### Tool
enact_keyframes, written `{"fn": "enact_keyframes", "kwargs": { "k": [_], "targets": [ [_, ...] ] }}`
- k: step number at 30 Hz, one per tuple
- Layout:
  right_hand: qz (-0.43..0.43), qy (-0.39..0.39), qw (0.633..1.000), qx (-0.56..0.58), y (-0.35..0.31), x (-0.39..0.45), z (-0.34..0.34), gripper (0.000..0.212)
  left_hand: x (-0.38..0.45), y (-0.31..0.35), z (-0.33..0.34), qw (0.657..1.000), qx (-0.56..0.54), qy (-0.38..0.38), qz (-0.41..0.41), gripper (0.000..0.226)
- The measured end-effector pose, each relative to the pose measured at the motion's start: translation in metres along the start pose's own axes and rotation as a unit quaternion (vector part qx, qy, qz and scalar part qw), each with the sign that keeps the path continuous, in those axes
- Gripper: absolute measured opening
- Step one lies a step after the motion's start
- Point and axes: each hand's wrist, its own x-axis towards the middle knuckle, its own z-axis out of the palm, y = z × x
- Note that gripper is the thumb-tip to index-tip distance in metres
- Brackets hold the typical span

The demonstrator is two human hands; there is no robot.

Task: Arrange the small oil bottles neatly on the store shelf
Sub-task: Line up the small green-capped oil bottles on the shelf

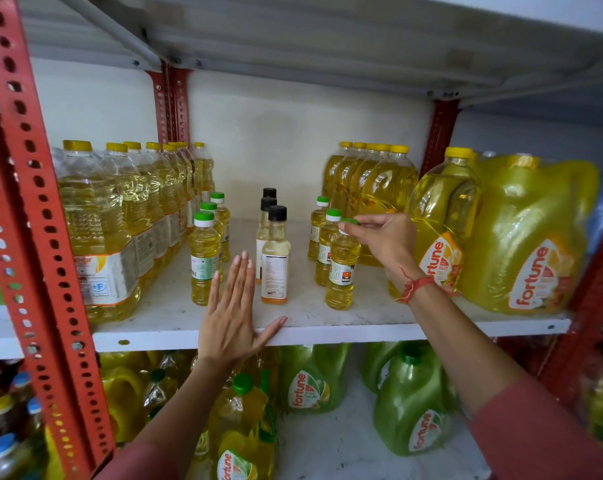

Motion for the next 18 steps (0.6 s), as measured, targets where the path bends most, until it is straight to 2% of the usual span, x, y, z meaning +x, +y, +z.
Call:
{"fn": "enact_keyframes", "kwargs": {
  "k": [18],
  "targets": [
    [0.008, -0.009, 1.0, -0.006, 0.002, -0.017, -0.023, 0.043, 0.0, 0.0, -0.003, 1.0, -0.013, -0.016, 0.0, 0.102]
  ]
}}
